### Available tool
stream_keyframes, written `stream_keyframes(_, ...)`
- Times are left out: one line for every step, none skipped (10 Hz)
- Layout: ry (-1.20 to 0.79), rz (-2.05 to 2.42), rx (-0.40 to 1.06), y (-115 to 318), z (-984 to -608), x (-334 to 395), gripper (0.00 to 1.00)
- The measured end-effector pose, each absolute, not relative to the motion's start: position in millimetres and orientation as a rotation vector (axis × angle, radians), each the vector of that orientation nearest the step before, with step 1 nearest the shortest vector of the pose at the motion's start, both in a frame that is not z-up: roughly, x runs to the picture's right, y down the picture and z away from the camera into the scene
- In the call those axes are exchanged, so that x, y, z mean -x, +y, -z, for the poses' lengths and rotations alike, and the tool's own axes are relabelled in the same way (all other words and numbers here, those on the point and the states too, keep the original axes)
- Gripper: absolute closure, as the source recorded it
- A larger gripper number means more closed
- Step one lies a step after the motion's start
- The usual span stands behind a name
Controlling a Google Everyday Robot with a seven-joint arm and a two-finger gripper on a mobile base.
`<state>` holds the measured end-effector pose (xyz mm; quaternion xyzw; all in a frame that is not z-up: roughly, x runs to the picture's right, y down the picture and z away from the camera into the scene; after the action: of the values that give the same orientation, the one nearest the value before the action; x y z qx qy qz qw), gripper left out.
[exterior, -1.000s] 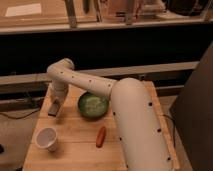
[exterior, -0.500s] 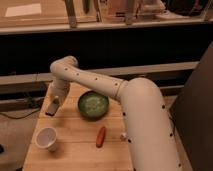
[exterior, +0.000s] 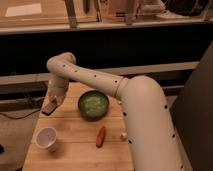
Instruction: Place the eraser in the ceramic cup
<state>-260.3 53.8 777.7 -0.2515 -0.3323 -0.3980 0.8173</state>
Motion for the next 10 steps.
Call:
stream_keyframes(-0.694,0.817,0.560,49.2,-765.6,261.8,1.00)
stream_keyframes(-0.696,0.802,0.573,48.0,-758.1,263.7,1.00)
stream_keyframes(-0.707,0.790,0.582,48.2,-750.9,265.8,1.00)
stream_keyframes(-0.724,0.771,0.587,47.7,-741.3,267.7,1.00)
stream_keyframes(-0.744,0.753,0.590,47.3,-730.0,269.6,1.00)
stream_keyframes(-0.773,0.727,0.592,48.0,-719.0,271.1,1.00)
stream_keyframes(-0.812,0.694,0.590,52.9,-709.6,271.7,1.00)
stream_keyframes(-0.833,0.678,0.590,56.0,-704.7,271.3,1.00)
stream_keyframes(-0.863,0.658,0.593,59.9,-695.9,272.2,1.00)
stream_keyframes(-0.888,0.640,0.604,64.1,-689.7,273.6,1.00)
